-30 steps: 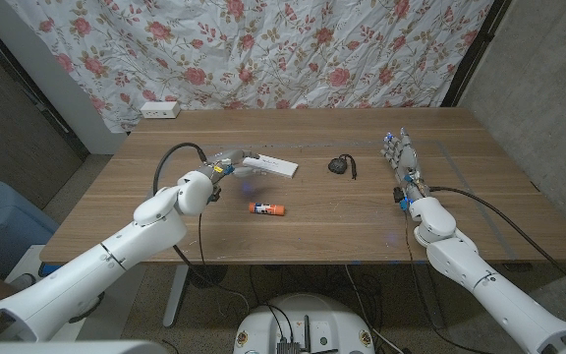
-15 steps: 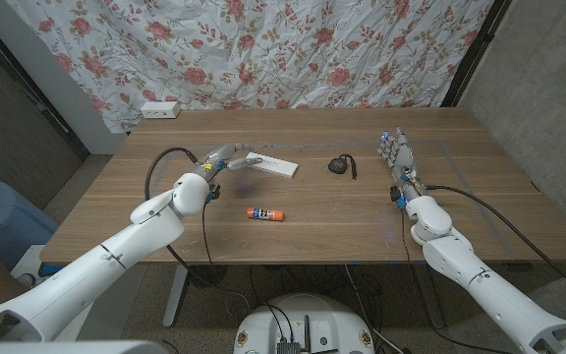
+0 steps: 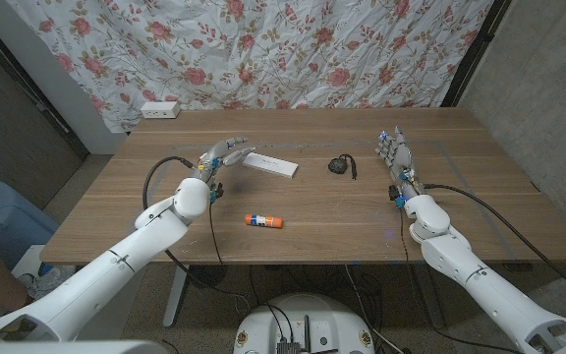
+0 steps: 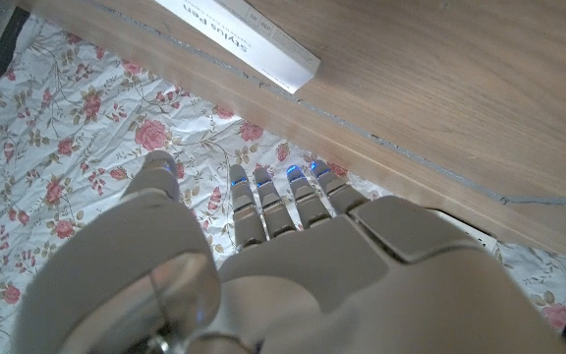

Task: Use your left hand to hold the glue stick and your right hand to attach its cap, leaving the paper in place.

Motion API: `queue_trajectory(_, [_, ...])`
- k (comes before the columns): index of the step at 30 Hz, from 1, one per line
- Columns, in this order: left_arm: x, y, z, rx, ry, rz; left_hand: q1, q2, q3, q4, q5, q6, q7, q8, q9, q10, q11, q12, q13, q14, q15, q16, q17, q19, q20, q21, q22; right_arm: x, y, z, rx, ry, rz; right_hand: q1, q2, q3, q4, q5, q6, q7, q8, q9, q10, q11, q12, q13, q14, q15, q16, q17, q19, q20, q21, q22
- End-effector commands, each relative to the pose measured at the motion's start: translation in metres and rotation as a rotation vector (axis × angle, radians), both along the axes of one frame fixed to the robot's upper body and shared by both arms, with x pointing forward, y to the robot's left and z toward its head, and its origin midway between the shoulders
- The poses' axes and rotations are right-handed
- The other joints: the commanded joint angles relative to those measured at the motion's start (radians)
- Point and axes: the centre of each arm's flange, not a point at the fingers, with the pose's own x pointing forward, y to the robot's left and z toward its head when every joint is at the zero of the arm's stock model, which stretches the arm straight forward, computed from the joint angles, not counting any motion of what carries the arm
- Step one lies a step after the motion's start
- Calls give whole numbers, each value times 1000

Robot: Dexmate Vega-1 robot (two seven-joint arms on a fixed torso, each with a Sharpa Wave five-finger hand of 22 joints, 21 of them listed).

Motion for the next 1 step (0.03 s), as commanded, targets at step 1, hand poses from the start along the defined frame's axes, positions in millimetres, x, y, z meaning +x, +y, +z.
queue_trajectory(1, [14,3,-8,-231,-65,-52,-4,13,14,2,3,7,3,2,0,8,-4,6,2,8,-40,4,2,16,-3,4,3,3,-2,-3,-5,25,11,-11,48,9,1,1,6,3,5,2,8,2,1,0,6,6,4,1,10,3,4,-1])
